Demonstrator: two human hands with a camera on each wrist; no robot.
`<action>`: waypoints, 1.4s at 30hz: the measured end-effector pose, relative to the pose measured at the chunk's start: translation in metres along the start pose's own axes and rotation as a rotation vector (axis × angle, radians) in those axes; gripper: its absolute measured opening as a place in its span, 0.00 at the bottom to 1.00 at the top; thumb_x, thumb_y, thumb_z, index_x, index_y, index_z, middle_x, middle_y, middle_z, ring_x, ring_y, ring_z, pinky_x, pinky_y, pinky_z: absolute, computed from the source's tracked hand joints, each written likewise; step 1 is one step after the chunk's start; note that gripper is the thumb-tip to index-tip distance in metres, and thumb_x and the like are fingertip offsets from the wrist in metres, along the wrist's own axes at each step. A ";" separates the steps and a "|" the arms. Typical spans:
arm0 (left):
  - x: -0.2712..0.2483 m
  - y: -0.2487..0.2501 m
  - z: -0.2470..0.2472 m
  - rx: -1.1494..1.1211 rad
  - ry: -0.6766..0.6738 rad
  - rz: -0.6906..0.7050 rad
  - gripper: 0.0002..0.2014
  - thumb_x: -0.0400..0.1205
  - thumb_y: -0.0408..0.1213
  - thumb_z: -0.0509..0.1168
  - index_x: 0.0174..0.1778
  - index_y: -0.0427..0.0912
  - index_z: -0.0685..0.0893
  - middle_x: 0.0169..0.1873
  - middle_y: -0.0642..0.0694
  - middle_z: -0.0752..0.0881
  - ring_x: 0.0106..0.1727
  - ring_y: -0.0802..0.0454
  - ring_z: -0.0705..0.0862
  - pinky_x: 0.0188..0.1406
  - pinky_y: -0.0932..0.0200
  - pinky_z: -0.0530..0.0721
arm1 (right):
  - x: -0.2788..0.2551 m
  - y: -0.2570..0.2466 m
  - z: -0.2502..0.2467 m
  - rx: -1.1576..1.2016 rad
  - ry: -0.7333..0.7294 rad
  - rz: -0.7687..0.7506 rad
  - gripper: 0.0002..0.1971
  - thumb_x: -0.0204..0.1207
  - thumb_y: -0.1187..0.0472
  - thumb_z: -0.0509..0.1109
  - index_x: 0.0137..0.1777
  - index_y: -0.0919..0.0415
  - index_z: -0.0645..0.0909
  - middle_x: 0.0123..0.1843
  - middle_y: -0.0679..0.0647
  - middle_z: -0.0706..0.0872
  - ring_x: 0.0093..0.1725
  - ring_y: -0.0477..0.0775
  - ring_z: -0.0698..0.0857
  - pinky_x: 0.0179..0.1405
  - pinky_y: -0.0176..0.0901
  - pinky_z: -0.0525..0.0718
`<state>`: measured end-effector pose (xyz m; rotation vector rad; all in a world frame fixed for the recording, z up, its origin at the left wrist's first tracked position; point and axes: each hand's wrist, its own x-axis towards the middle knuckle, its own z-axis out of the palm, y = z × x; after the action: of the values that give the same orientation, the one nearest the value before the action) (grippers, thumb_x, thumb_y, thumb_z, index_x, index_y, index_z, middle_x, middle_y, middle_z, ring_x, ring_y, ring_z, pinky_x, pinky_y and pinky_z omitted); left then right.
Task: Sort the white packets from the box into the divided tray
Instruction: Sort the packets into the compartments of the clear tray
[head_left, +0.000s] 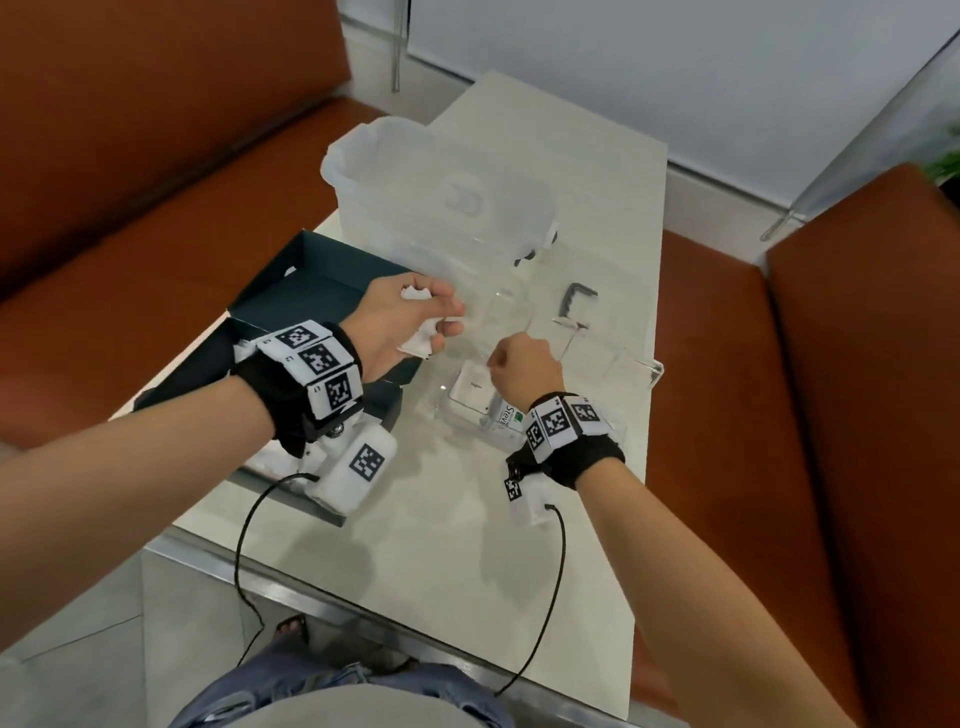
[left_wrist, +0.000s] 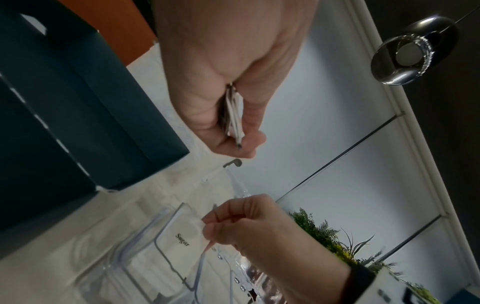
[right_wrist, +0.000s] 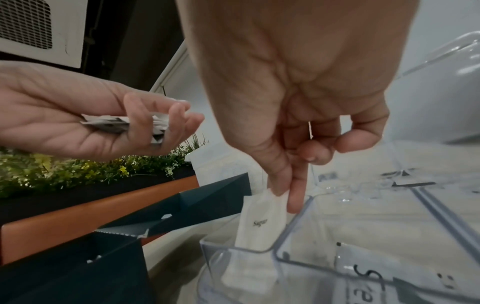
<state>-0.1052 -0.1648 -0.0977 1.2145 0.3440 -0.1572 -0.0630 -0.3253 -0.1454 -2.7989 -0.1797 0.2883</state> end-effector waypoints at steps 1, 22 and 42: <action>0.000 0.001 -0.003 0.002 -0.003 -0.003 0.12 0.79 0.24 0.70 0.56 0.35 0.79 0.46 0.35 0.87 0.32 0.51 0.87 0.31 0.61 0.82 | 0.001 0.000 0.001 -0.030 -0.003 -0.012 0.12 0.78 0.66 0.62 0.57 0.60 0.85 0.55 0.59 0.87 0.58 0.63 0.83 0.64 0.53 0.77; 0.016 0.006 -0.002 -0.200 -0.097 -0.206 0.06 0.84 0.34 0.63 0.53 0.35 0.78 0.48 0.36 0.86 0.39 0.44 0.88 0.33 0.58 0.87 | 0.005 -0.018 0.029 -0.597 0.005 -0.151 0.06 0.75 0.62 0.69 0.48 0.50 0.83 0.42 0.49 0.83 0.56 0.57 0.79 0.65 0.61 0.64; 0.011 -0.005 0.022 0.058 -0.247 -0.060 0.27 0.79 0.17 0.65 0.71 0.45 0.76 0.57 0.40 0.84 0.53 0.46 0.87 0.49 0.52 0.90 | -0.049 -0.001 -0.028 1.219 0.201 0.229 0.09 0.74 0.68 0.76 0.53 0.68 0.84 0.35 0.59 0.88 0.30 0.50 0.86 0.32 0.37 0.85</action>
<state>-0.0928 -0.1860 -0.0994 1.2268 0.1616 -0.3678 -0.1048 -0.3399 -0.1106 -1.6087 0.2837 0.0952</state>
